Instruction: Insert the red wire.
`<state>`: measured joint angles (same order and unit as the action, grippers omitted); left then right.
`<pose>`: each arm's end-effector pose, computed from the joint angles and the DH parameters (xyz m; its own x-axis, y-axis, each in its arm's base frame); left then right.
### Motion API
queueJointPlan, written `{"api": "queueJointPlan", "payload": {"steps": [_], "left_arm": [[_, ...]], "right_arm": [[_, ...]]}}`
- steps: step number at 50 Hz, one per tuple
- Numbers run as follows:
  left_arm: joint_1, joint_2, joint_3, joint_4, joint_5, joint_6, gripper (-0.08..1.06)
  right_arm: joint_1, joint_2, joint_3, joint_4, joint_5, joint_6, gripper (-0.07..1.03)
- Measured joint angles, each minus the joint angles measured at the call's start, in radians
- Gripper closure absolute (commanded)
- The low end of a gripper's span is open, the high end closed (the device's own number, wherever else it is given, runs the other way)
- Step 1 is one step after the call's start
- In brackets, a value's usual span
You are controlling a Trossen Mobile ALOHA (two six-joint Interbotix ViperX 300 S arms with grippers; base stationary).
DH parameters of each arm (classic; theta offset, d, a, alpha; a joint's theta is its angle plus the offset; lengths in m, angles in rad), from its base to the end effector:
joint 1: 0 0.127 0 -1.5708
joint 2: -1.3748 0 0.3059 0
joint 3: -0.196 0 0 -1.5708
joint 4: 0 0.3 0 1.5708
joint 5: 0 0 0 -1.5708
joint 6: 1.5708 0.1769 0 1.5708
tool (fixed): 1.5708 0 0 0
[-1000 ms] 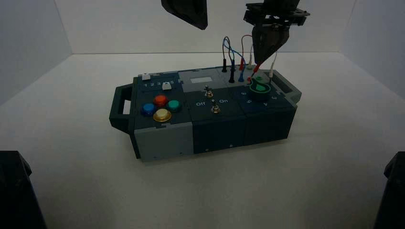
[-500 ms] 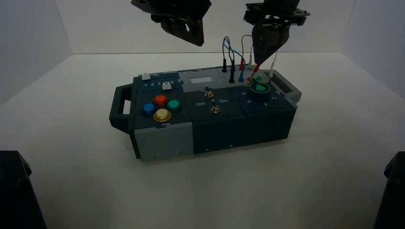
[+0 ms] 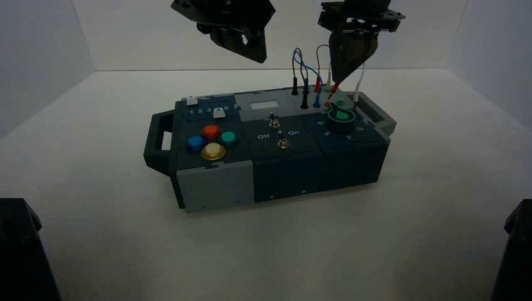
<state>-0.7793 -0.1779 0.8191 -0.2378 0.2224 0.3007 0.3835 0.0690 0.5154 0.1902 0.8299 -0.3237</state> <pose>0.2507 -0.2606 0.1198 0.4283 -0.4962 -0.7552 0.7612 0.6485 0.0056 0.3239 0.1573 0.0839 0.0992 0.1904 -0.9767 -0.5612 0.8212 0.1031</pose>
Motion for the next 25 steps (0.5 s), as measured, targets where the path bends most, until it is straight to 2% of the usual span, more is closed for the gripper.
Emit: {"api": "queueJointPlan", "payload": {"steps": [25], "left_arm": [[0.0,0.0,0.003,0.0,0.002,0.0,1.01]], "right_arm": [[0.0,0.015,0.0,0.0,0.003,0.0,0.99]]}}
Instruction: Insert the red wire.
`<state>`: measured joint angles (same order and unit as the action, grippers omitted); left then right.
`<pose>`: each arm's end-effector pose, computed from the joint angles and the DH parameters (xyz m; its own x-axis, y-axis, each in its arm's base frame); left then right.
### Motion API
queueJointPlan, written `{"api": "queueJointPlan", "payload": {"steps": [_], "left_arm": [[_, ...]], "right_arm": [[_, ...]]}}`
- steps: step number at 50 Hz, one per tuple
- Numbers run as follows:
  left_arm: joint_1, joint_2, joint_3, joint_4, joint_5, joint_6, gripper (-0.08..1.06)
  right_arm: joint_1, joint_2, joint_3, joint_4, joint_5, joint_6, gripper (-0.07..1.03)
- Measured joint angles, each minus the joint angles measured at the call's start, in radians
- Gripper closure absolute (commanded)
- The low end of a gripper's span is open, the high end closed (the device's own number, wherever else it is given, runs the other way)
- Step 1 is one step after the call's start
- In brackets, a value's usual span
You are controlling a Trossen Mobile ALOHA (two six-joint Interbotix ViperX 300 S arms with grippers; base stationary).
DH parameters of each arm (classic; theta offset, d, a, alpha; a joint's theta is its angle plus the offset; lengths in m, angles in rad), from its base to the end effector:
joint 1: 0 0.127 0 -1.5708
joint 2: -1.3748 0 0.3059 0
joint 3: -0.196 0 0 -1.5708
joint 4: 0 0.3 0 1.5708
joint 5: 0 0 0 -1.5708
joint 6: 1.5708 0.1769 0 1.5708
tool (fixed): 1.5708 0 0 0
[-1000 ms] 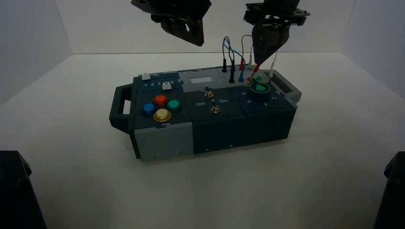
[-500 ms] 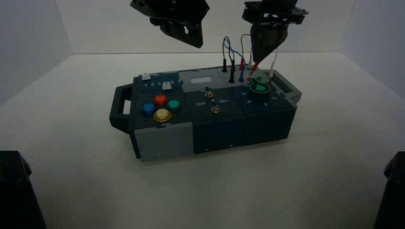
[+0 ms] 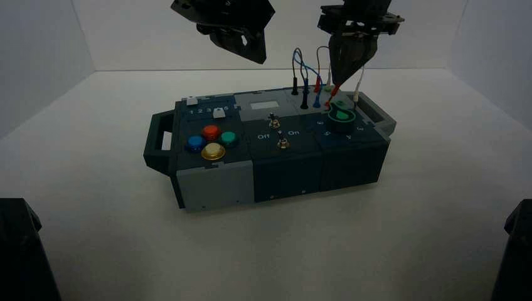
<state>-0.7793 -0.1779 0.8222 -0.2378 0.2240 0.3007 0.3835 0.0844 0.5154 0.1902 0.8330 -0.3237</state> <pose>0.2499 -0.2598 0.1185 0.4256 -0.4940 -0.7582 0.7614 0.6483 0.0050 0.3227 0.1569 0.0783 0.0822 0.1840 -0.9795 -0.5598 0.8216 0.1074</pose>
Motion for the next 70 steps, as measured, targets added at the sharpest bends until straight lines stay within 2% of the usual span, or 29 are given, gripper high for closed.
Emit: {"api": "queueJointPlan", "payload": {"steps": [70], "left_arm": [[0.002,0.0,0.003,0.0,0.0,0.0,1.01]], "right_arm": [[0.0,0.035,-0.015,0.003,-0.032,0.0,0.99]]}}
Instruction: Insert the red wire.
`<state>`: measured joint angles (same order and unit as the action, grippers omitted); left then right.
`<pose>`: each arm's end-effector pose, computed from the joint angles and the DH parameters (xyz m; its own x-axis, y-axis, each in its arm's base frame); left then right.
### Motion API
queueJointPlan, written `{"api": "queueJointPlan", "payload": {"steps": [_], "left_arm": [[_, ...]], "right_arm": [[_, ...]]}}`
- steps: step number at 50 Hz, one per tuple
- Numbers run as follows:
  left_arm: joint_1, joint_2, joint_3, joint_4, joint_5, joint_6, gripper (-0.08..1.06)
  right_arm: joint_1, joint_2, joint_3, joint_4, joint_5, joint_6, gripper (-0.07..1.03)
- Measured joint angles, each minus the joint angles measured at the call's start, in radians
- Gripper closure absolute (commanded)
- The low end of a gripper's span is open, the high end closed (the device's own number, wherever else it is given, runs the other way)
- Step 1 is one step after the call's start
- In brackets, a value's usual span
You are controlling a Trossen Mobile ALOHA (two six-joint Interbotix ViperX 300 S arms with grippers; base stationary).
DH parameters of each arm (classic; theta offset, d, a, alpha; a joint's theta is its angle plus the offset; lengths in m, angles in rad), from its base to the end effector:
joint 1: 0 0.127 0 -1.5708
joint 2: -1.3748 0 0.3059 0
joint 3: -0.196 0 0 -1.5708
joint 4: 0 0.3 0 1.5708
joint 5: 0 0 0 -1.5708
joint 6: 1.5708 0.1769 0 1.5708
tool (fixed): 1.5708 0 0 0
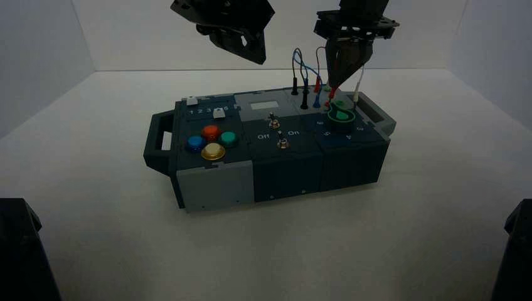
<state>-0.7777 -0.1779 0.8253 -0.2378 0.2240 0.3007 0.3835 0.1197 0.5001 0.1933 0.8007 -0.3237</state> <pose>0.2496 -0.2588 0.1174 0.4247 -0.4916 -0.7602 0.7603 0.6495 0.0047 0.3312 0.1600 0.0705 0.0945 0.1868 -0.9778 -0.5554 0.8251 0.1040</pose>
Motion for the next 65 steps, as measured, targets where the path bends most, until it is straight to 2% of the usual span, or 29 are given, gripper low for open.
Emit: {"api": "queueJointPlan", "payload": {"steps": [65], "left_arm": [[-0.002,0.002,0.0,0.0,-0.002,0.0,1.01]], "right_arm": [[0.012,0.021,-0.009,0.008,-0.029,0.002,0.99]]}}
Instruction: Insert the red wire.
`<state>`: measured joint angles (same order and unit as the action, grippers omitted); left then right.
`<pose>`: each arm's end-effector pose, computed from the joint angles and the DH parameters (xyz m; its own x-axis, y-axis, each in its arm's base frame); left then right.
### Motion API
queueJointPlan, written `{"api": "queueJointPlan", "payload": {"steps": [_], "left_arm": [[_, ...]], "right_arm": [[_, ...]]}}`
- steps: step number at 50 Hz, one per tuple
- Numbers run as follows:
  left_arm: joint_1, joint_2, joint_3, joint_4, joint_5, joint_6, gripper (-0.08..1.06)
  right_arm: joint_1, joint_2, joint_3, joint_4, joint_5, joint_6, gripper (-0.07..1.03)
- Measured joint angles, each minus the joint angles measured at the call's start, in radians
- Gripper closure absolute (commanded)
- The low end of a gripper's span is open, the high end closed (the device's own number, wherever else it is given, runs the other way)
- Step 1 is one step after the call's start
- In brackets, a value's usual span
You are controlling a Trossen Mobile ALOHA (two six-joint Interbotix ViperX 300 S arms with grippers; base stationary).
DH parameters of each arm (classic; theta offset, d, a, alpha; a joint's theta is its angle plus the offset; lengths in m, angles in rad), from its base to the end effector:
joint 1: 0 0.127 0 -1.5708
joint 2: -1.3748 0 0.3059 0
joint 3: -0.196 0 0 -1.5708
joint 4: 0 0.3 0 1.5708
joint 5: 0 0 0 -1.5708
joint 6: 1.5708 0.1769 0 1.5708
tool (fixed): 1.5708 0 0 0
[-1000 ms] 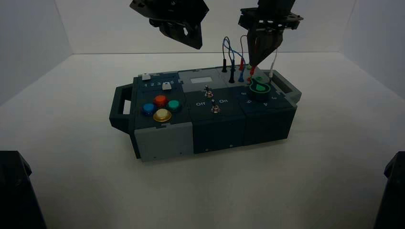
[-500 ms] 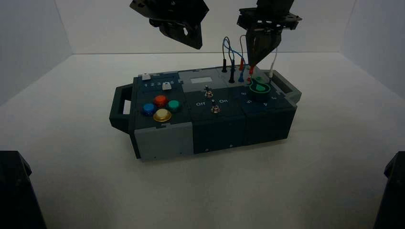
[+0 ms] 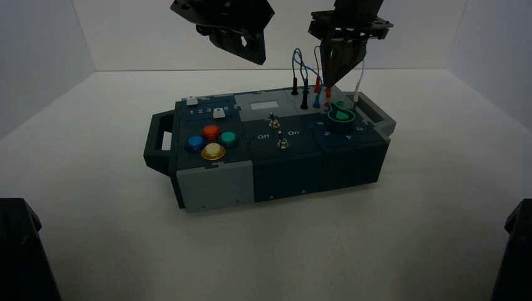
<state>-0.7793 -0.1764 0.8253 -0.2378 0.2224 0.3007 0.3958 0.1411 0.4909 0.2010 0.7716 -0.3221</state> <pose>0.2493 -0.2592 0.1171 0.4242 -0.4921 -0.7602 0.7612 0.6485 0.0050 0.3357 0.1670 0.0660 0.1075 0.1958 -0.9747 -0.5581 0.8232 0.1038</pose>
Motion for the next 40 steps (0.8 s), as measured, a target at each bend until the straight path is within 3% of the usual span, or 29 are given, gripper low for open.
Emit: {"api": "queueJointPlan", "payload": {"steps": [40], "left_arm": [[0.0,0.0,0.0,-0.002,0.002,0.0,1.01]], "right_arm": [[0.006,0.006,-0.002,-0.002,-0.005,0.002,0.99]]}}
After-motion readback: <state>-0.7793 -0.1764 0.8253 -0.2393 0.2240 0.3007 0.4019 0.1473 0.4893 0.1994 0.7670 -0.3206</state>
